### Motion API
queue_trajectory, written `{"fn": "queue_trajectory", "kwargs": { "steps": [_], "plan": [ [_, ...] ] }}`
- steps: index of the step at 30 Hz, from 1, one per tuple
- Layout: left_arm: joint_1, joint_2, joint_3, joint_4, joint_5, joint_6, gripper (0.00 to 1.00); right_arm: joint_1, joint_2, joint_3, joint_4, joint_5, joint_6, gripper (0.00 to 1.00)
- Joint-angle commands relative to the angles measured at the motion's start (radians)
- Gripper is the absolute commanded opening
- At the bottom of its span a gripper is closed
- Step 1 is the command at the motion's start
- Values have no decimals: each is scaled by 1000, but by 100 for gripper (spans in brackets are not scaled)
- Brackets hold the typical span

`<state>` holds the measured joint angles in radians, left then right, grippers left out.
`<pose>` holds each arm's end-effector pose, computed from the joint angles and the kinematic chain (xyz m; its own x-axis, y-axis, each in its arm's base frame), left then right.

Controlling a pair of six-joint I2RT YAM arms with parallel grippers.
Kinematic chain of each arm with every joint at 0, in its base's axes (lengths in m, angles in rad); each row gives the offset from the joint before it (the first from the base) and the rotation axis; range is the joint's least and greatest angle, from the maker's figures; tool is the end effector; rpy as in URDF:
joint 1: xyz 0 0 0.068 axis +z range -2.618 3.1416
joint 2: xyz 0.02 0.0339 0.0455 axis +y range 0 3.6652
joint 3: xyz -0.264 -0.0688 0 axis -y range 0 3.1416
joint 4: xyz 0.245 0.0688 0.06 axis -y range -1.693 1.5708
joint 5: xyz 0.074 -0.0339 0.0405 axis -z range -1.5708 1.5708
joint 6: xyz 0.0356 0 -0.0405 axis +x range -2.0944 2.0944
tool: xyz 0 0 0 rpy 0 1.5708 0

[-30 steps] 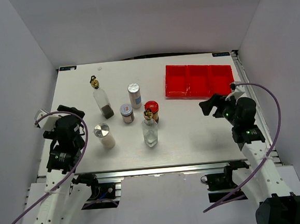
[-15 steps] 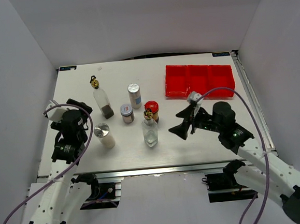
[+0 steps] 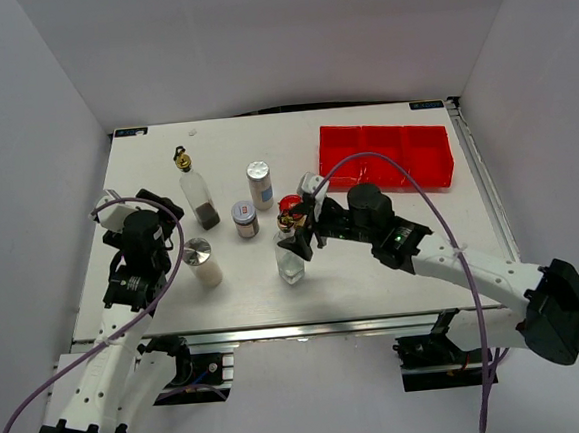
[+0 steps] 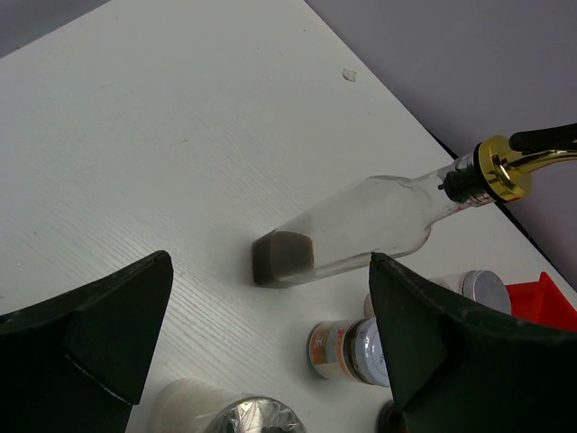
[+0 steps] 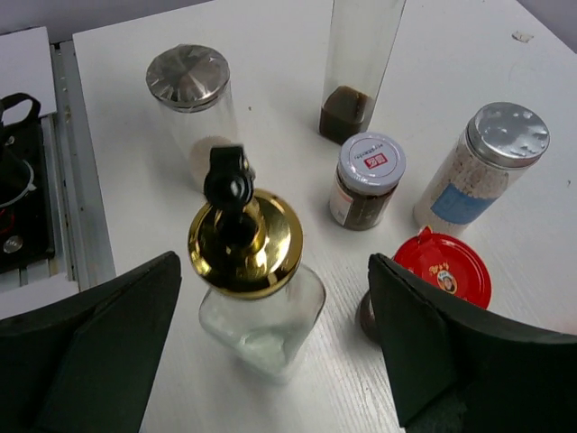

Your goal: Organize the condiment bottles

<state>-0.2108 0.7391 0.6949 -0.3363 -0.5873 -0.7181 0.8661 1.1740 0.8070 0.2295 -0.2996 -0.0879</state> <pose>0.1689 -0.0160 0.3020 -0.0571 -0.5479 -0.8346 -0.4866 0.7452 -0.4559 0.1703 0.2164 0.3103 -0.0079 -0.1388 -0.9903 -0.9215 0.3855 -0.0467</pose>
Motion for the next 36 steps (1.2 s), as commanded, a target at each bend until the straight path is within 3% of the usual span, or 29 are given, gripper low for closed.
{"fn": "queue_trajectory", "kwargs": {
  "steps": [1, 5, 12, 14, 23, 27, 31, 36],
  "plan": [
    [2, -14, -9, 19, 4, 17, 98, 20, 42, 64, 122, 48, -21, 88],
    [4, -17, -14, 25, 4, 20, 98, 28, 84, 78, 159, 47, -9, 76],
    [4, -23, -18, 23, 1, 20, 98, 30, 49, 52, 171, 112, 20, 29],
    [2, -27, -23, 29, 7, 22, 98, 30, 20, 44, 162, 138, 24, 21],
    [2, -46, -38, 66, 35, 37, 98, -27, -114, 147, 2, 513, 0, 2],
    [4, -47, -44, 79, 37, 43, 98, -137, -94, 218, -7, 534, 17, 0],
    [2, -49, -48, 94, 47, 54, 98, -303, -19, 340, -25, 447, 43, 0],
    [2, -50, -57, 121, 70, 69, 98, -374, 134, 460, 2, 435, 45, 0]
  ]
}}
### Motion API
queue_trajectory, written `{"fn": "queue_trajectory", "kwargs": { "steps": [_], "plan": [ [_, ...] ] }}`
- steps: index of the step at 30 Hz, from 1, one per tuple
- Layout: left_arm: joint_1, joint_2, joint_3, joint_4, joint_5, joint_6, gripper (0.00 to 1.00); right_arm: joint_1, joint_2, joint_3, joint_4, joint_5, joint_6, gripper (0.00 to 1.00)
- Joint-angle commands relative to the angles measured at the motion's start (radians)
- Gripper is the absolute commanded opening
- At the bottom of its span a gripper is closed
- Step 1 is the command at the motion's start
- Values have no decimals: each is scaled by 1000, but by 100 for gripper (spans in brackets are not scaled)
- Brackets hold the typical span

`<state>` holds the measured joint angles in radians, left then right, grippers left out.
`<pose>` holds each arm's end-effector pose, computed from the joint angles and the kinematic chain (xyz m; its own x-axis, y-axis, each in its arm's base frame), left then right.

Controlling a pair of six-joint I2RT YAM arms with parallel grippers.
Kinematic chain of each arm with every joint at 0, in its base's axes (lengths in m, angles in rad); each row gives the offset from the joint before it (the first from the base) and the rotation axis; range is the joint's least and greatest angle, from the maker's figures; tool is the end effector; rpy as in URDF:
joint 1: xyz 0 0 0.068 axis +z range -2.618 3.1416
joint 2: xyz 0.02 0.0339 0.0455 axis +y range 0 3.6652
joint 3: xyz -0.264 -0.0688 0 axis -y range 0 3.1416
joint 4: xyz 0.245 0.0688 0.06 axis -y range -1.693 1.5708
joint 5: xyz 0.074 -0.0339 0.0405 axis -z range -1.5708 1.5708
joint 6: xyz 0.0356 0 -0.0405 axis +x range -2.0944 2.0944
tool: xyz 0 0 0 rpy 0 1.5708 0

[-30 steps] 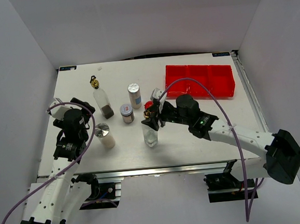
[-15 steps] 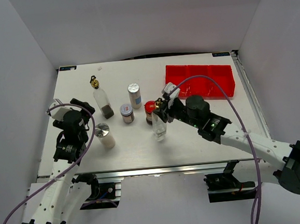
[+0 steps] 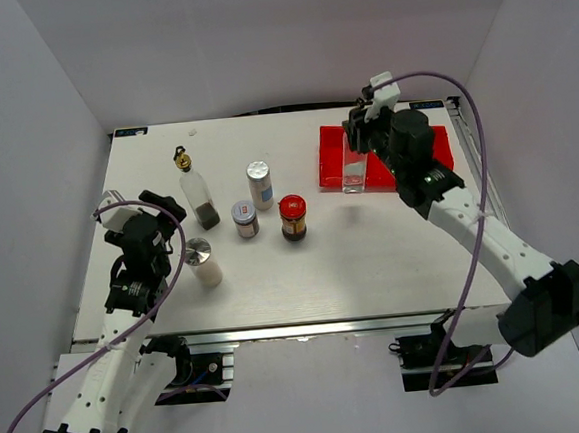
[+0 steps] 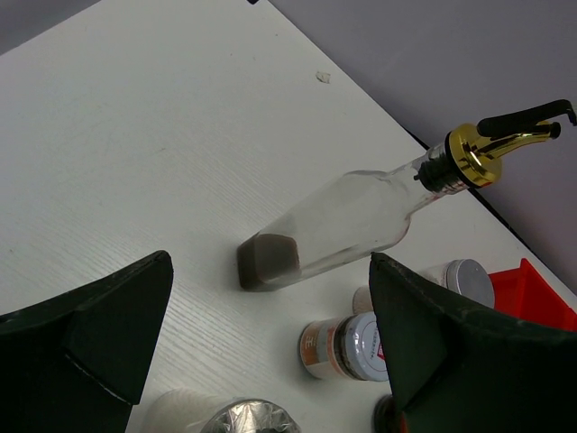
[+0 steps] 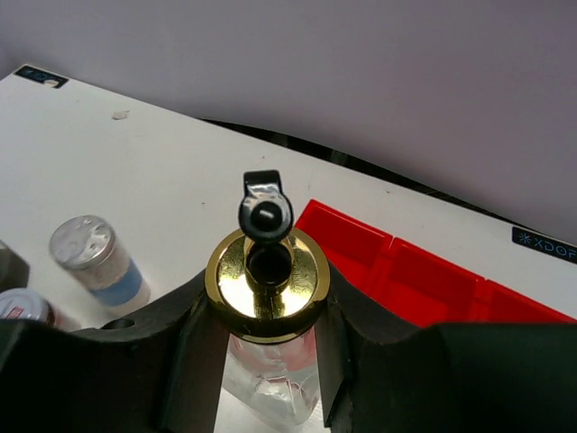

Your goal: Organize the condiment bottles

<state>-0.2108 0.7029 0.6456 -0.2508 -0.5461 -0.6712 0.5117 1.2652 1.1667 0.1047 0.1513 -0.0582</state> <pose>0.1663 -0.0167 0.2984 -0.0424 -0.5344 -0.8442 -0.4234 0.7749 -0.4693 0.2637 0.1420 0.4016 0.0259 -0.0514 -0.9983 -0.3517 0.9343 -0.0572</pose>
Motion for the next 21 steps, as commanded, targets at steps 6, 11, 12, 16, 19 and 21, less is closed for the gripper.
{"fn": "queue_trajectory", "kwargs": {
  "steps": [6, 11, 12, 16, 19, 21],
  "plan": [
    [2, -29, -21, 79, 83, 47, 98, -68, 197, 209, 194, 25, 34, 0],
    [4, -42, -26, 108, 120, 62, 98, -85, 318, 260, 268, 93, 21, 0],
    [2, -40, -26, 110, 124, 67, 98, -87, 336, 284, 277, 99, 20, 0],
    [4, -39, -27, 123, 140, 78, 98, -95, 422, 340, 326, 120, 14, 0],
    [2, -31, -26, 137, 144, 85, 98, -101, 471, 373, 349, 129, 12, 0],
    [2, -26, -24, 142, 149, 93, 98, -104, 497, 410, 355, 128, 11, 0]
  ]
}}
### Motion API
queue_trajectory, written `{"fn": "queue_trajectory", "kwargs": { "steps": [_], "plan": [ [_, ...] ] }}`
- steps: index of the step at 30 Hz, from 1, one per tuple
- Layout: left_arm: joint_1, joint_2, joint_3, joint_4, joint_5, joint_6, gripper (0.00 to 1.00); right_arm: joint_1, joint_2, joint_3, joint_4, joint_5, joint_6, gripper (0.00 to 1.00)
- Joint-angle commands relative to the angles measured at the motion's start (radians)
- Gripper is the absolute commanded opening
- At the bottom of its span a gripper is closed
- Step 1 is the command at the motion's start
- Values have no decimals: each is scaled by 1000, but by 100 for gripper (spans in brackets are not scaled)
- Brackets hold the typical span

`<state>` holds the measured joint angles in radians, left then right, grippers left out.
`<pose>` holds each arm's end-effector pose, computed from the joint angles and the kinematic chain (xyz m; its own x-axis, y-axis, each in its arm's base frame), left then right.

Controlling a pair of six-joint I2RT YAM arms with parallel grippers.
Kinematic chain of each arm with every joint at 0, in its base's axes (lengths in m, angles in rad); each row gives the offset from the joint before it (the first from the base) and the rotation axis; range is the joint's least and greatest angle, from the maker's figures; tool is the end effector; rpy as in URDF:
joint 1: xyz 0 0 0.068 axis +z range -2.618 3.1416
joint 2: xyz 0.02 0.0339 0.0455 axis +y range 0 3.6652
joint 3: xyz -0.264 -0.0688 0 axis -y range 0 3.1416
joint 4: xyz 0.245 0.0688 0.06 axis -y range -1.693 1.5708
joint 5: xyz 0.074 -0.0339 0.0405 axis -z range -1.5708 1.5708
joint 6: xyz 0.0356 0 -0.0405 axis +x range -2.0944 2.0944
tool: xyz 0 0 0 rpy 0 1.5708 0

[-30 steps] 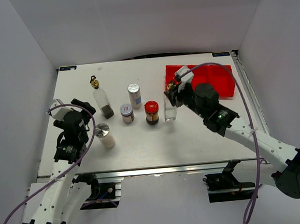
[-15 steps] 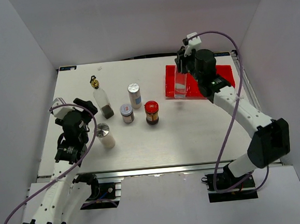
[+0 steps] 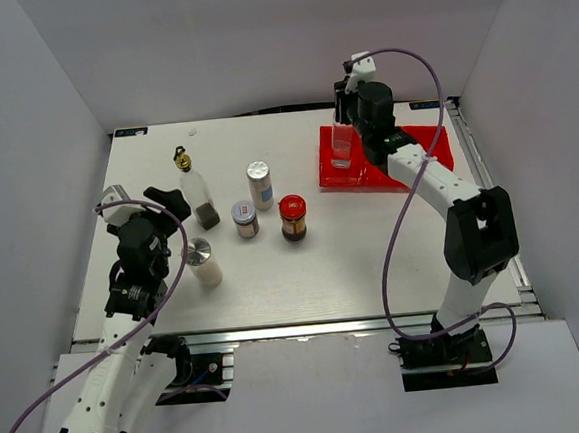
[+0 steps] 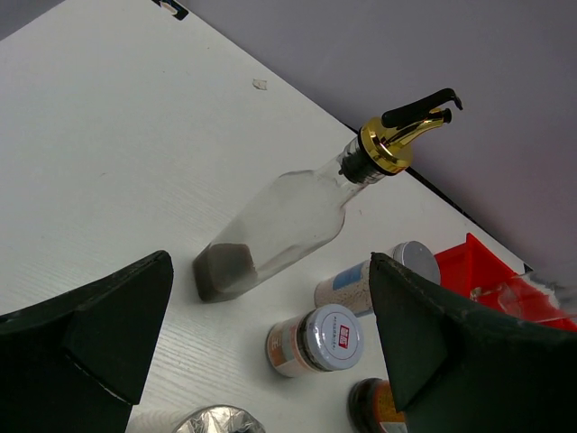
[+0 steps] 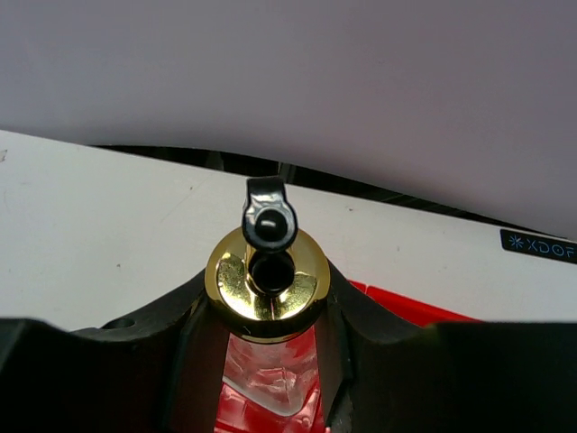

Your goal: Organize the condiment bottles

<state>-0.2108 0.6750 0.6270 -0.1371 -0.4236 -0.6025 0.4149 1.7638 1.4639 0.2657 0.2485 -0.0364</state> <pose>0.1655 -0.0205 0.3071 -0.0325 -0.5214 -0.8527 -0.2703 0.8259 -0.4947 0.3978 0.1657 0.3538 -0.0252 -0.0497 -0.9984 -0.1668 0.9850 -0.0448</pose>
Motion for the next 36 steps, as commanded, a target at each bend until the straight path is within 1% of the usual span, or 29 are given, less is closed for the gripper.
{"fn": "queue_trajectory", "kwargs": {
  "steps": [1, 4, 7, 8, 12, 18, 23, 25, 26, 28, 29, 30, 33, 36],
  "plan": [
    [4, 8, -6, 30, 28, 26, 98, -10, 25, 124, 194, 32, -13, 0],
    [2, 18, -1, 39, 26, 33, 98, -16, 69, 145, 210, 34, -13, 0],
    [2, 28, 0, 44, 22, 43, 98, -16, 97, 132, 269, 58, -14, 0],
    [4, 31, 2, 47, 22, 46, 98, -19, 100, 107, 320, 75, -19, 0],
    [4, 41, 7, 53, 26, 53, 98, -18, 126, 47, 430, 118, -11, 0],
    [4, 51, 0, 83, 46, 70, 98, -19, 160, -28, 550, 175, -8, 0],
    [2, 64, 5, 116, 74, 95, 98, -22, 163, -62, 563, 193, 21, 0],
    [2, 77, 8, 152, 127, 119, 98, -22, 148, -92, 575, 193, 47, 25],
    [2, 83, 11, 181, 159, 142, 98, -22, 134, -105, 573, 192, 59, 46],
    [2, 109, 22, 194, 180, 167, 98, -22, 120, -108, 546, 181, 81, 61],
    [4, 124, 34, 191, 184, 173, 98, -22, 115, -108, 534, 173, 85, 73],
    [2, 136, 43, 188, 212, 182, 98, -22, 105, -105, 521, 169, 86, 89],
    [2, 198, 83, 185, 232, 208, 98, -22, 79, -96, 462, 163, 82, 89],
    [2, 247, 114, 197, 181, 221, 98, -22, 45, -99, 413, 161, 86, 89]
  ]
}}
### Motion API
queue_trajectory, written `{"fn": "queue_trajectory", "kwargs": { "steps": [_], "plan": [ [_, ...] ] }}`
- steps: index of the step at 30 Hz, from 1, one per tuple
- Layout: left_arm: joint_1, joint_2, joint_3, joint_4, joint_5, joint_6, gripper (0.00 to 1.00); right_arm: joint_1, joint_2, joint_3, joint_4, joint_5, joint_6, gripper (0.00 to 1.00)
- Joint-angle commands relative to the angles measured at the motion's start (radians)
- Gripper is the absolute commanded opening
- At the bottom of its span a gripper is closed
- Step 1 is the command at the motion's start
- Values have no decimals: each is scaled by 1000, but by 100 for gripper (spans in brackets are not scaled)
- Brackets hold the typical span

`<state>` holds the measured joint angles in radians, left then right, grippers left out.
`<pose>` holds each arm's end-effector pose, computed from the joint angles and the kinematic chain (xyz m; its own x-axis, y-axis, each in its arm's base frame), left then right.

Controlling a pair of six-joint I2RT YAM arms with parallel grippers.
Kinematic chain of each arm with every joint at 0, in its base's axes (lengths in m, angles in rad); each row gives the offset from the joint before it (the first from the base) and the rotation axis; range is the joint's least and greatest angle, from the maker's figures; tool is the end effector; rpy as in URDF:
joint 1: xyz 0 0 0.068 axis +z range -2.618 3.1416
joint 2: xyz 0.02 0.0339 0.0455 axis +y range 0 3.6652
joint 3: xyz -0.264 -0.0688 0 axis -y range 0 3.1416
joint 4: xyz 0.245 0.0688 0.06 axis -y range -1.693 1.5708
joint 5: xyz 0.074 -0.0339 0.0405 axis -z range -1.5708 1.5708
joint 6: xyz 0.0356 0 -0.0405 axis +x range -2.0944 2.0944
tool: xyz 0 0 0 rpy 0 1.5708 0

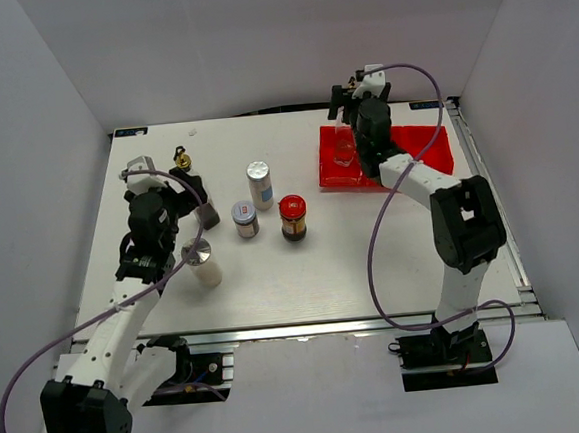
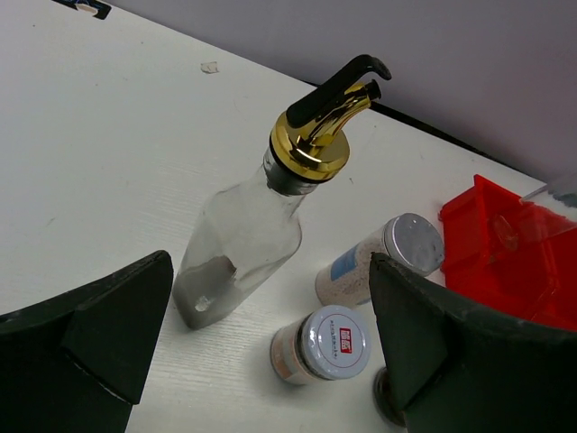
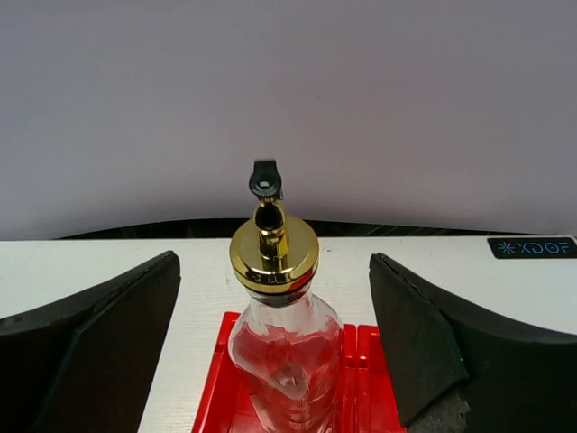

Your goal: Organize the condiment bottles

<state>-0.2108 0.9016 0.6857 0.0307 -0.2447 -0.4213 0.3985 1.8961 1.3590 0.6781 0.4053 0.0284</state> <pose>0.2121 -0.0366 0.3067 -0.1521 -0.3732 -0.9152 -0.1009 0.9270 -0.3612 0.4213 0.1622 0.3048 0.1296 0.0829 -0.9881 -0.0005 0.9965 0.0835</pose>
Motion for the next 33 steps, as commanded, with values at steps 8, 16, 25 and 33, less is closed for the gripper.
{"fn": "queue_trajectory", "kwargs": {
  "steps": [8, 16, 25, 33],
  "plan": [
    [4, 146, 120, 83, -47, 84, 98, -6, -192, 26, -187, 13, 44, 89],
    [4, 301, 190, 112, -74, 114, 97, -10, -344, -75, -239, -2, 62, 89],
    [4, 396, 282, 77, -34, 157, 40, -23, -610, -302, -201, 29, 47, 90],
    [2, 382, 337, 90, -41, 191, 0, -33, -830, -500, -267, 82, 86, 89]
  ]
}}
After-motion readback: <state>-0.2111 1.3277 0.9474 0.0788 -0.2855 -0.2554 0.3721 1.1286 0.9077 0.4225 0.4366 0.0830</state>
